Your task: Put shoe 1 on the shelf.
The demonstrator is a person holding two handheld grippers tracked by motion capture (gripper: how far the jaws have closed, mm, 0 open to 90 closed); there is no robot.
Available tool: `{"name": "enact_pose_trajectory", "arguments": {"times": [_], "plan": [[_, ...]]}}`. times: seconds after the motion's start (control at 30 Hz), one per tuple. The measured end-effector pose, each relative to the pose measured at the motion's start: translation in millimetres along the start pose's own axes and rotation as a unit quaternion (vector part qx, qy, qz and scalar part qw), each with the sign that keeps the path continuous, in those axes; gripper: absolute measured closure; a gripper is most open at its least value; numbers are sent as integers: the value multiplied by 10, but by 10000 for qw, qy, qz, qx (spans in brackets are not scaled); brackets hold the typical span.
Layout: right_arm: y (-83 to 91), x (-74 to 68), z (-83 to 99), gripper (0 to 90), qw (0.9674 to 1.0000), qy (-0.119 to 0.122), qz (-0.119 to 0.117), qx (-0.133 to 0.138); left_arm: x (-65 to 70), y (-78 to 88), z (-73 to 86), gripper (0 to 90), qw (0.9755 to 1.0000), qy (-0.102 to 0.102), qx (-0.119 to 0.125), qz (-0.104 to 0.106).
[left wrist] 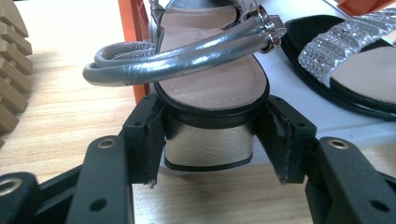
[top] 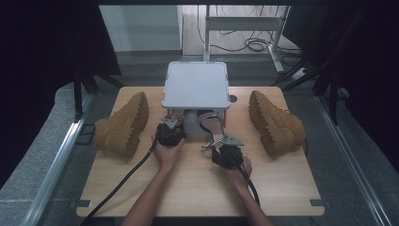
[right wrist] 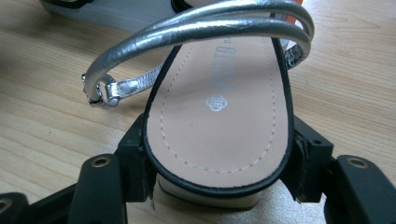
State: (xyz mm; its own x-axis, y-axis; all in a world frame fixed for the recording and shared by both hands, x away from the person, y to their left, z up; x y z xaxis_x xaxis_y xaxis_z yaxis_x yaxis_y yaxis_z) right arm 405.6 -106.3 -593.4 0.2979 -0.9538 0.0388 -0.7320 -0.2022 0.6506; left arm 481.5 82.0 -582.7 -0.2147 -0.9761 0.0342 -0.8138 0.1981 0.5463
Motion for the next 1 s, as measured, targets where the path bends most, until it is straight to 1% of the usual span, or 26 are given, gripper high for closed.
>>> {"name": "enact_pose_trajectory", "arguments": {"times": [0.07,0.17,0.27,0.4,0.53,0.67,0.73,0.83,1.0], "plan": [[0,1,1,379,10000,2,-1,1,6,-24,-9,442,10000,38,15,-74],[2,6,2,380,10000,10,0,-2,16,-43,-22,442,9999,50,1,-129],[4,10,4,380,10000,17,-2,-5,15,-45,-26,442,9999,49,-21,-122],[6,12,6,381,10000,11,0,-8,4,-38,-26,441,10000,43,-62,-30],[5,11,5,382,10000,-5,11,3,0,-39,-29,442,10000,49,-56,-8],[7,5,4,386,10000,-55,70,38,-4,-37,-26,442,10000,52,-80,9],[17,4,-11,388,9998,-130,98,98,-6,-37,-25,443,9999,62,-84,11],[46,10,-56,396,9994,-230,178,180,-13,-32,-20,443,9999,52,-119,13],[72,3,-124,403,9987,-337,300,241,-10,-35,-22,443,9999,81,-94,24]]}}
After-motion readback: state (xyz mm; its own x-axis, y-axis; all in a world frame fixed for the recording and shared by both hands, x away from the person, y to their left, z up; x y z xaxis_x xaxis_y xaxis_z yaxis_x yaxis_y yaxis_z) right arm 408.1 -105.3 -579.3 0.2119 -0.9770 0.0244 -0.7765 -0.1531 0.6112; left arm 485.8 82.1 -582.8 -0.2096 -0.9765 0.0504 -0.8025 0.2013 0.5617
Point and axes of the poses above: each handheld gripper's, and its own axes: y roughly backward along the jaws, z roughly out of its underside, x roughly to its right, the point moved 9 cm from there along -y, roughly forward along the jaws, and after that the axes turned 4 degrees about z, right-handed, at the moved point
